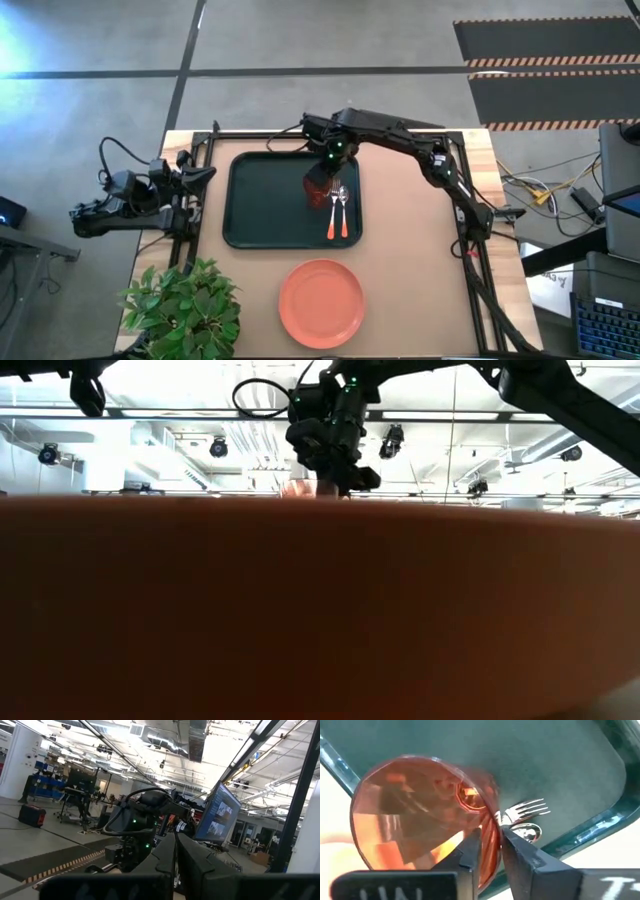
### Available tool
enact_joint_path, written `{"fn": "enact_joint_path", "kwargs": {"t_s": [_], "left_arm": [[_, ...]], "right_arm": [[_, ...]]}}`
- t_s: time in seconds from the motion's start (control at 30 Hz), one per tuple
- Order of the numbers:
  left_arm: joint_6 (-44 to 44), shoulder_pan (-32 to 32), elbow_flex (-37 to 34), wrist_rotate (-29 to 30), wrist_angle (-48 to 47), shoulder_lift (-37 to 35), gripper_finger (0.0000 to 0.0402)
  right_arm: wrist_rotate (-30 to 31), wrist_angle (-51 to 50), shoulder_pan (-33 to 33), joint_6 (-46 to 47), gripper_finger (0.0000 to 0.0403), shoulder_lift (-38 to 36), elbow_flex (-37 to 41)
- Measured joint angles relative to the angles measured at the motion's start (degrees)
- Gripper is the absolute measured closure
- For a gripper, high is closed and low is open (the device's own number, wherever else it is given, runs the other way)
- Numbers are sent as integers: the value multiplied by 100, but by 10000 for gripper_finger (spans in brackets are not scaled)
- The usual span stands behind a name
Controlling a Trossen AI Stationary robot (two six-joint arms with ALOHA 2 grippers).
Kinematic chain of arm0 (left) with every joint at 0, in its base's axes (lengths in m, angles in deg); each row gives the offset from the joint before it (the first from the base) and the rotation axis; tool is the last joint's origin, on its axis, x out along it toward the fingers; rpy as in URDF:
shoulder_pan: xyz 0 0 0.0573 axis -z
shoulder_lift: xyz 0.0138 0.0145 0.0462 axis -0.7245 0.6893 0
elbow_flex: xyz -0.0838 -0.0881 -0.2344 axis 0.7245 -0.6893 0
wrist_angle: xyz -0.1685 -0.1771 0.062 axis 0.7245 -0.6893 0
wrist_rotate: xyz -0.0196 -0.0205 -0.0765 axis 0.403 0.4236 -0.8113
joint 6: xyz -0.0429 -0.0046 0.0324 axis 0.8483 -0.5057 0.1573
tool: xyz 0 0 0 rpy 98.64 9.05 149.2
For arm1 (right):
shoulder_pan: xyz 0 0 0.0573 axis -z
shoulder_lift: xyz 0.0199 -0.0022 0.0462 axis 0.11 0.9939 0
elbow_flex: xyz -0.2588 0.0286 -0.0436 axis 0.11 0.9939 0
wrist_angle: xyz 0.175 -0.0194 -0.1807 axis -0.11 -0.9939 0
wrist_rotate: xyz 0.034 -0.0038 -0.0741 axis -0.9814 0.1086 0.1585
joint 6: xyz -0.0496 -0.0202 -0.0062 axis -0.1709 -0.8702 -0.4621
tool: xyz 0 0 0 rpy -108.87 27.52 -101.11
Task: Pick and place plate/cup/fork/spoon on tray
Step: Put the orange glass on the black table tray
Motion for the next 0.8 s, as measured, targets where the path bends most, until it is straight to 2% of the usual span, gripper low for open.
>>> {"fn": "enact_joint_path", "kwargs": {"t_s": [0.2,0.3,0.4,0.5,0.63,0.8], "left_arm": [[37,0,2,0,-3,38,402],[63,0,63,183,-256,420,402],[355,0,175,325,-908,1351,402],[306,0,549,60,-883,2470,401],[-393,-3,1531,-341,-1000,3869,382],[-982,-228,3009,-363,-2246,5391,324]], "right_arm": [[6,291,-10,-20,317,-292,0],[12,526,-10,-18,317,-548,0],[14,636,-10,13,316,-880,0],[18,657,-18,28,316,-1276,0],[123,700,-104,132,316,-1803,0],[257,724,-215,127,316,-2409,0]]}}
